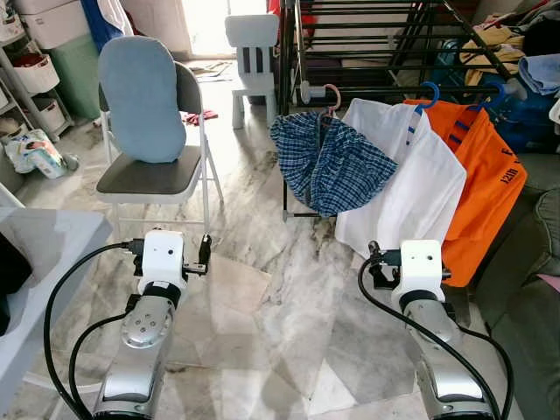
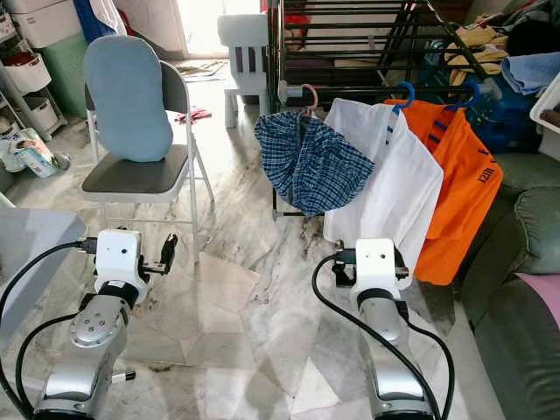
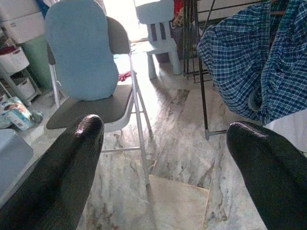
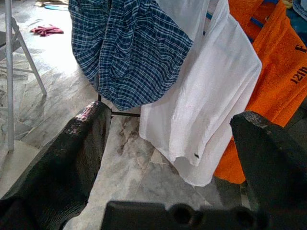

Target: Hang hanger

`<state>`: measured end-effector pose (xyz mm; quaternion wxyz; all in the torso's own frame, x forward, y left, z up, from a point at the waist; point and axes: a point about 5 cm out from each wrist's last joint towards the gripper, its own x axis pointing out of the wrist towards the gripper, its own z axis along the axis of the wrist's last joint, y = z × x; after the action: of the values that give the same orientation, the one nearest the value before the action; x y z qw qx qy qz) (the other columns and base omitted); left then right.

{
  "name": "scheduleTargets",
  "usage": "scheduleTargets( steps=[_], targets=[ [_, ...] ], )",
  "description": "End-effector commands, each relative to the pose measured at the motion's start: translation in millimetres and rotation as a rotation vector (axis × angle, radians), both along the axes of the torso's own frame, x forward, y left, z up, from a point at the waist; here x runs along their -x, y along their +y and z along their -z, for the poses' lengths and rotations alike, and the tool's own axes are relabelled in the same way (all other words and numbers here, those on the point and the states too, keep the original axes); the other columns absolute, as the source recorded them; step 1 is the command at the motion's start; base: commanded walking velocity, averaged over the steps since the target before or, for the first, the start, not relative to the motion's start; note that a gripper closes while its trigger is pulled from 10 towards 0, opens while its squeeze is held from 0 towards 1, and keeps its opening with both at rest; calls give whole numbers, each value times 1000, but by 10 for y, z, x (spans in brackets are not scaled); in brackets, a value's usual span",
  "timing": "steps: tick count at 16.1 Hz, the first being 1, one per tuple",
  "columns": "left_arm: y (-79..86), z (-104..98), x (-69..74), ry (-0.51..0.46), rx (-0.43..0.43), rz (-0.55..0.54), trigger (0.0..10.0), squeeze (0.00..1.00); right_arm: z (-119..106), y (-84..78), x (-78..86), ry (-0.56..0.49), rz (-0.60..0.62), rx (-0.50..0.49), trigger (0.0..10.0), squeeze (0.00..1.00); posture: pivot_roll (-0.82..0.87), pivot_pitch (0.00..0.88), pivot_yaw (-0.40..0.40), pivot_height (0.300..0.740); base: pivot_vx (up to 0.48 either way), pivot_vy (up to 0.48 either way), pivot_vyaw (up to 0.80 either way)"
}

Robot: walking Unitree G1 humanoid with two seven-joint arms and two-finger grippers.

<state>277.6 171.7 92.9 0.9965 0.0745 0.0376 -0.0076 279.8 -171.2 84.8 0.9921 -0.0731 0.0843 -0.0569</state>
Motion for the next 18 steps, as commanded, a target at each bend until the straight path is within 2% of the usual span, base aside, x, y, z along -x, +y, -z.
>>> scheduleTargets(
  steps=[1,16,18],
  targets=[
    [174,82,141,43,85,-15,10000,0,-48,-150,10,32,87,-166,10000,0,-84,0,39,740,0,0,0],
    [174,82,141,43,85,-15,10000,0,-48,-150,10,32,87,-166,10000,0,-84,0,39,740,0,0,0],
    [-95,-69,41,-25,124,65,10000,0,-159,-77,44,-60,27,-117,10000,0,-124,0,51,740,0,0,0]
  ],
)
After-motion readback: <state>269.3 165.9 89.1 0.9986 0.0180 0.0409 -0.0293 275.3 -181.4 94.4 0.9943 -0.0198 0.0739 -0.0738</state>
